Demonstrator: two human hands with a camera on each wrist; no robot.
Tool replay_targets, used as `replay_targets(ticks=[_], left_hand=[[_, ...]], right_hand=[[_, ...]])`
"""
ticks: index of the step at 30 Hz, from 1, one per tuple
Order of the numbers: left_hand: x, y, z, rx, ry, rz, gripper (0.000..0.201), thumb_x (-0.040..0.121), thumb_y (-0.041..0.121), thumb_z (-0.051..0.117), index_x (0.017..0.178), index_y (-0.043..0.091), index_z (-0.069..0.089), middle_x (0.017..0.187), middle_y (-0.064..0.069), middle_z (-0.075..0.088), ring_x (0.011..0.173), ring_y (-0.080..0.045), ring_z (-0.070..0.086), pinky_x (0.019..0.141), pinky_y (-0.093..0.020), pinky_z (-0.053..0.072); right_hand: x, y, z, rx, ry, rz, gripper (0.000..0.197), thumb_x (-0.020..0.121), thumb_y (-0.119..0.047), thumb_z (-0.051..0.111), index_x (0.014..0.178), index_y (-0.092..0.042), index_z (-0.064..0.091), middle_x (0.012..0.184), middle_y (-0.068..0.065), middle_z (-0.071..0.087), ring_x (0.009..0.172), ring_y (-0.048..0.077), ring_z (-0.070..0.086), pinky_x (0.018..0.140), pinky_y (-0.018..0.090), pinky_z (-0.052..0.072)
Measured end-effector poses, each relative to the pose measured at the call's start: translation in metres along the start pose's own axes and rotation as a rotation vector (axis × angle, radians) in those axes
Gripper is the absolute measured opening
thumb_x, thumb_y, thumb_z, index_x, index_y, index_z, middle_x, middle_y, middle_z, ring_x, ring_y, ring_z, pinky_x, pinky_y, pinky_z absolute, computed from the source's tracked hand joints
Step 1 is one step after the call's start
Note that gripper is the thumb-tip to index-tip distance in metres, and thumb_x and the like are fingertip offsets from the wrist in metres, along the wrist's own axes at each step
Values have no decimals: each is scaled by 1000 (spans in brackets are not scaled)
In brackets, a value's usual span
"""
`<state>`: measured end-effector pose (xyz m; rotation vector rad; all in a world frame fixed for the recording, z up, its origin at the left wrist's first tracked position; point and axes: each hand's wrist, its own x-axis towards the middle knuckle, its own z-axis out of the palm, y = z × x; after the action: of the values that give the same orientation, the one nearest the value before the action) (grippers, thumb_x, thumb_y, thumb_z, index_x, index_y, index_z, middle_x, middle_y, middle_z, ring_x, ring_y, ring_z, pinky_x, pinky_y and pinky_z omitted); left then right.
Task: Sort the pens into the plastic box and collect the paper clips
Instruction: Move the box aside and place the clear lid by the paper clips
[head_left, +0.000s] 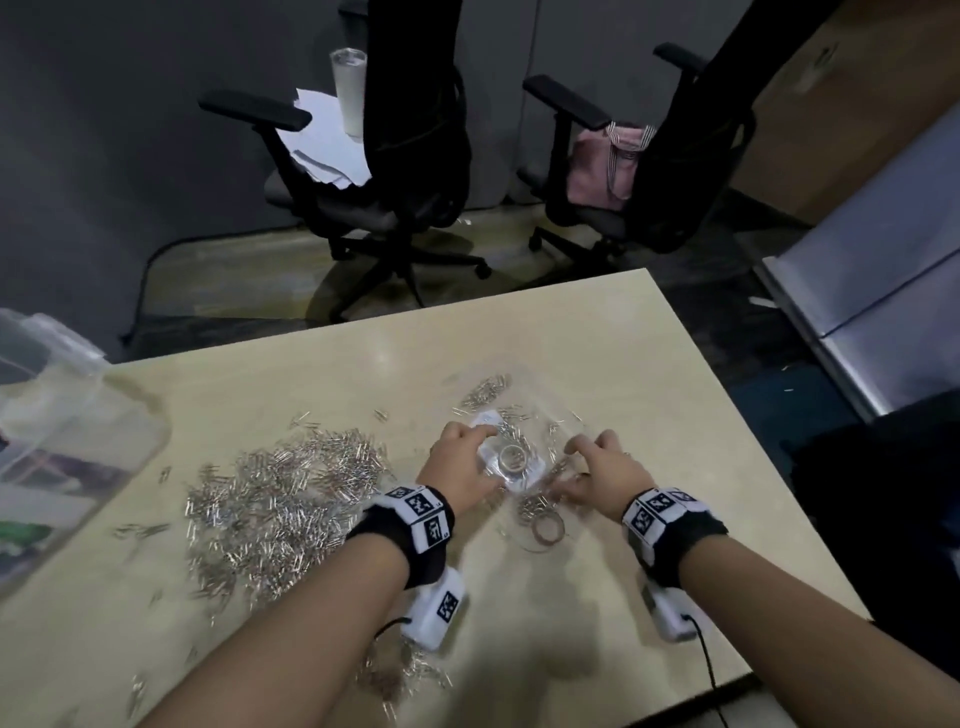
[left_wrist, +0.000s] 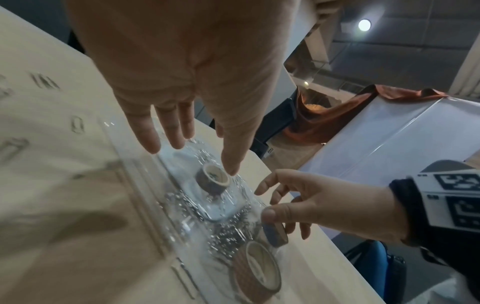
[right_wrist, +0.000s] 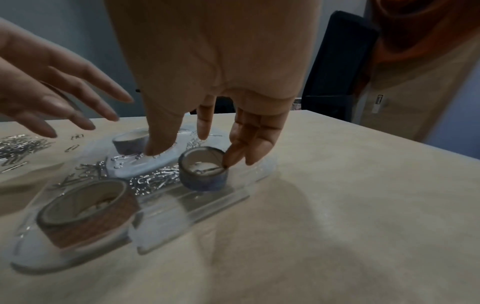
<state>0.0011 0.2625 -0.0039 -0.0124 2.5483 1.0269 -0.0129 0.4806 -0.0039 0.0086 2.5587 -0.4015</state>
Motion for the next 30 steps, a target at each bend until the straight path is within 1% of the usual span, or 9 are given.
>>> replay_targets(ticks=[3,6,11,15,20,22,26,28,30], left_hand=[[13,9,24,18,-19,-8,70,76,25,76,138,31,44,129,-1,40,118,-19,45,104,-30,40],[24,14,42,60,-21,-27,72,73,29,79,137,32,44,129,0,40,118,-19,45,103,-33,43],[35,14,48,117,53,-43,45,78,22,74,119,33,59,115,1,47,110,-19,48,94,-35,49],[34,13,41,90,84,-53,48,77,26,76,121,28,58,116,0,47,108,-18,49,94,-29,46],[21,6,23,56,105,-56,43,79,27,74,118,18,58,113,-2,41,92,-14,52,83,-19,41],[14,2,15,62,91,-59,41,80,27,72,116,14,57,114,-3,44,89,-12,50,81,-18,38],[-4,-9,4,20,98,-52,45,82,26,68,123,13,54,115,-4,55,103,-18,55,88,-24,42],[-15,-17,0,19,106,-60,44,86,24,63,128,18,52,117,-5,55,105,-18,55,89,-23,41],[-26,-26,-3,20,121,-72,39,90,24,59,128,22,54,116,-7,53,99,-16,54,87,-19,37]], right_hand=[[5,10,4,25,-19,-34,61,73,-53,74,122,-27,50,113,4,39,95,28,58,86,33,47],[9,17,9,36,-35,-49,59,73,-50,74,121,-24,51,115,4,42,97,26,57,87,32,47],[10,27,15,5,-12,-62,46,78,-53,69,109,-23,52,107,-2,48,91,22,58,78,30,46],[15,25,10,66,-49,-104,37,76,-42,74,102,-19,60,97,-4,44,92,21,56,76,28,42],[13,10,2,17,-166,-331,25,70,-22,78,93,-18,69,92,-5,51,90,20,55,79,28,46],[8,1,2,-47,-194,-399,30,69,-20,78,97,-18,68,93,-2,56,91,20,56,80,30,48],[-2,-8,13,-246,-216,-474,46,72,-22,77,115,-19,61,111,4,58,104,22,53,86,30,44],[-7,-9,22,-297,-203,-473,44,75,-20,73,116,-18,59,115,7,55,108,26,51,87,32,44],[-13,-11,30,-300,-183,-469,37,79,-17,65,115,-17,58,114,10,52,108,28,52,84,32,44]])
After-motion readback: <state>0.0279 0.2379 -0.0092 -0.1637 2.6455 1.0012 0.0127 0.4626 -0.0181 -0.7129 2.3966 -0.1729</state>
